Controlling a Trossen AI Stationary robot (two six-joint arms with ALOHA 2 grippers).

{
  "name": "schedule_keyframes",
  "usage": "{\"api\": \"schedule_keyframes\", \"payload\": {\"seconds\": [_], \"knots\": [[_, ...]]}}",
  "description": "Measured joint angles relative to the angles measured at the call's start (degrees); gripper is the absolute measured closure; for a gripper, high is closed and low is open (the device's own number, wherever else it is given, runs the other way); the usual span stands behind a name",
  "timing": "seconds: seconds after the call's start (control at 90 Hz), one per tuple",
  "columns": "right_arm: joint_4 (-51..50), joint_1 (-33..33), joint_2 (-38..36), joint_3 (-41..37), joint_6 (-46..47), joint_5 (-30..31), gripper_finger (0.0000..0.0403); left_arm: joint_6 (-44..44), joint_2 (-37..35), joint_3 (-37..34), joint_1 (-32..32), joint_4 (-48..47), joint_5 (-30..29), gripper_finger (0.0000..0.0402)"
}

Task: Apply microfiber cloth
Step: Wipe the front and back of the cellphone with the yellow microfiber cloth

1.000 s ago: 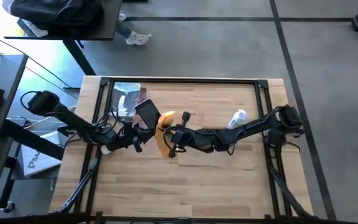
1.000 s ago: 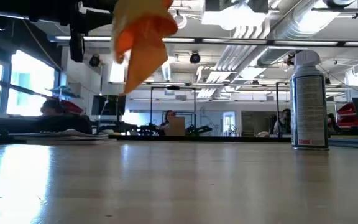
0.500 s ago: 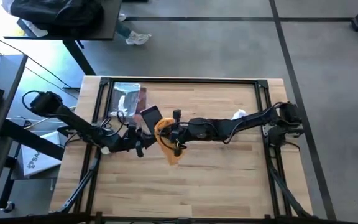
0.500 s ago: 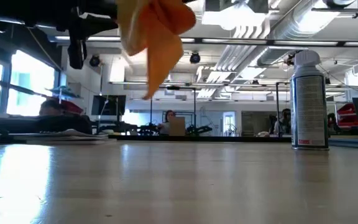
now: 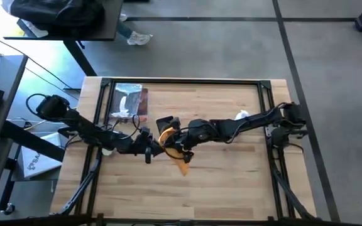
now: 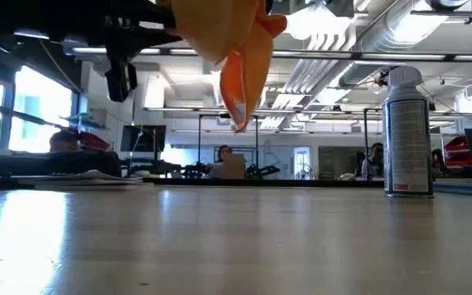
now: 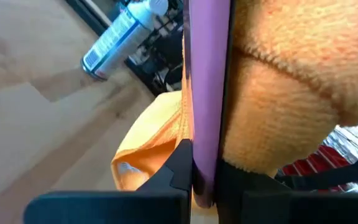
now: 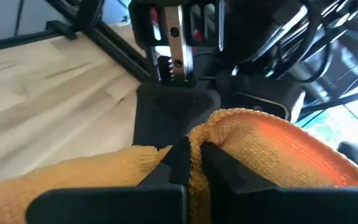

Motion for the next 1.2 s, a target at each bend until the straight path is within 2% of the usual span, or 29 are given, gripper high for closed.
{"api": "schedule_keyframes", "payload": {"seconds": [0.244,0.711,0.856,0.956,1.033,1.2], "knots": [[-5.0,1.1,-0.8,0.1,2.6,2.3,0.0403,0.6,-4.8,0.0,-0.1,-6.0,0.3,0.0389],[-4.6,2.2,-2.5,-0.1,6.4,4.8,0.0403,4.4,-13.2,0.0,-0.5,-12.8,-0.7,0.0389],[-12.5,3.5,-4.6,-0.7,9.2,5.5,0.0403,5.8,-17.1,0.5,-1.0,-12.7,-2.1,0.0389],[-17.5,3.6,-6.2,-1.0,12.8,9.7,0.0403,10.2,-20.6,0.7,-2.3,-10.8,-2.4,0.0389],[-16.9,4.0,-8.0,-2.1,15.0,12.6,0.0403,15.1,-23.5,0.5,-3.9,-10.4,-4.6,0.0389],[-17.4,5.2,-7.9,-3.6,17.8,13.4,0.0403,19.6,-26.7,0.5,-6.9,-11.2,-9.7,0.0389]]}}
